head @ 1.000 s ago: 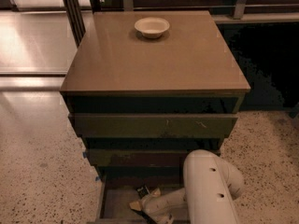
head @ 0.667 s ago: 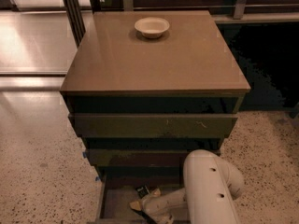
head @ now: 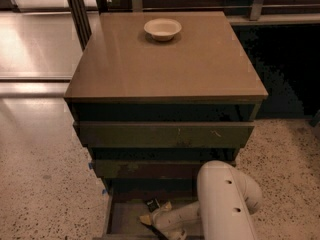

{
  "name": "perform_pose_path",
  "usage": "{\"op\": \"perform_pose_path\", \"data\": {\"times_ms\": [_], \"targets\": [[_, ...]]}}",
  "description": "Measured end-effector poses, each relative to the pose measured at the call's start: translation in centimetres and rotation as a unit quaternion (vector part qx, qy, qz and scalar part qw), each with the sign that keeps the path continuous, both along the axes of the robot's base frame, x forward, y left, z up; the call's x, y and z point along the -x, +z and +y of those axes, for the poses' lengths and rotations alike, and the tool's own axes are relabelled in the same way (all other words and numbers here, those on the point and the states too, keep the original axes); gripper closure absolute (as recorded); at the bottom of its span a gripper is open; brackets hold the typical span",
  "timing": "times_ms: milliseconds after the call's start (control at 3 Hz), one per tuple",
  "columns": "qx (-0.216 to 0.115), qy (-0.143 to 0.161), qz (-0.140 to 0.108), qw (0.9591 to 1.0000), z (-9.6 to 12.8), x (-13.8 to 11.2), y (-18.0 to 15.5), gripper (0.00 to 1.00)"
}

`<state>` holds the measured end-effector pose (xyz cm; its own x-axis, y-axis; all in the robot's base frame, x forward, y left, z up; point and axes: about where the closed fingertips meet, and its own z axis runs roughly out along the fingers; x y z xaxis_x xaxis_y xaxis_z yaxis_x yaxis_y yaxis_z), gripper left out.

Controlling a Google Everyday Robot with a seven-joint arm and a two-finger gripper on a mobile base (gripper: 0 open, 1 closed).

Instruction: Pick rxbar chocolate from bottom drawer and place on counter

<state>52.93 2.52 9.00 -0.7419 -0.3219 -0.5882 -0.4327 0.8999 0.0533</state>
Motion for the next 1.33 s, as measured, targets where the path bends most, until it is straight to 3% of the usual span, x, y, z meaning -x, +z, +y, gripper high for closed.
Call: {"op": "perform_pose_path", "data": {"times_ms": [333, 1000, 1333], "targets": [[0.0, 0.0, 0.0, 1.0, 0.0, 0.0, 0.7, 1.0], [0.0, 0.0, 0.0, 1.0, 0.0, 0.0, 1.9, 1.0], [-0.004, 0.036, 0.016, 0.9992, 0.4, 1.0, 2.8, 1.0]]}}
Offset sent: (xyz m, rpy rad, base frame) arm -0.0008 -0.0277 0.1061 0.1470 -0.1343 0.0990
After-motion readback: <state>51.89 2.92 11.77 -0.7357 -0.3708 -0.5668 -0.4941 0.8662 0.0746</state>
